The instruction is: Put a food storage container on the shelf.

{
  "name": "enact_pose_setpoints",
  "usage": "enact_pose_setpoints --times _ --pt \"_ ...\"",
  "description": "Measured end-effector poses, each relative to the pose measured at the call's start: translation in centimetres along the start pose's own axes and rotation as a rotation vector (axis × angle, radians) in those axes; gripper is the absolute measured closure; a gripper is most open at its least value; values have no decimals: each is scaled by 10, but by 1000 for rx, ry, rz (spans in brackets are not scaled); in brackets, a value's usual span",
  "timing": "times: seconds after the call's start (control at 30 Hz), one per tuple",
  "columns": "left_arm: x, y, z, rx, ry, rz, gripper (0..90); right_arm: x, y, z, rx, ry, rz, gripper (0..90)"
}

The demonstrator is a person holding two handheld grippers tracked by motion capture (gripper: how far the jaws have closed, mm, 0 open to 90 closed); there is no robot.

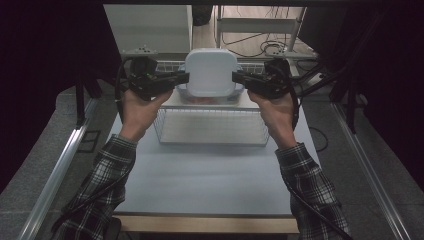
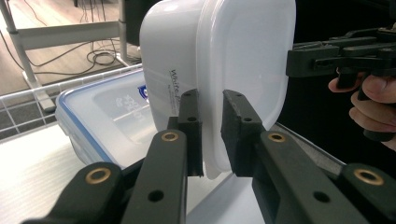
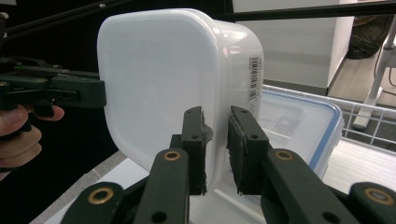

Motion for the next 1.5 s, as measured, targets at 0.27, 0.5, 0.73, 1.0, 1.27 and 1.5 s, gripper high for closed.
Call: enact_pose_setpoints --times 0.27,0.5,0.73,1.0,1.27,1.5 --pt "5 7 5 13 -3 4 715 6 8 -4 -6 10 6 726" --pt "9 13 8 31 -2 9 685 10 15 -5 -25 1 12 672" --pt "11 20 13 25 -21 9 664 12 21 -8 -48 0 10 634" --pt "17 26 18 76 -10 19 593 13 27 -12 -71 2 14 584" --pt "25 33 20 137 20 20 562 15 32 -16 -78 18 11 585" --pt "28 38 18 166 39 28 522 17 36 -17 -121 17 -5 543"
Point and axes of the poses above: each handheld gripper's, and its own axes: y roughly forward along the jaws, x roughly out of its top, z roughly to its left, the point moved 2 cm from there along y, roughly forward along the jaws, and after that the axes turned 2 degrees about -y, right-handed, at the moved point
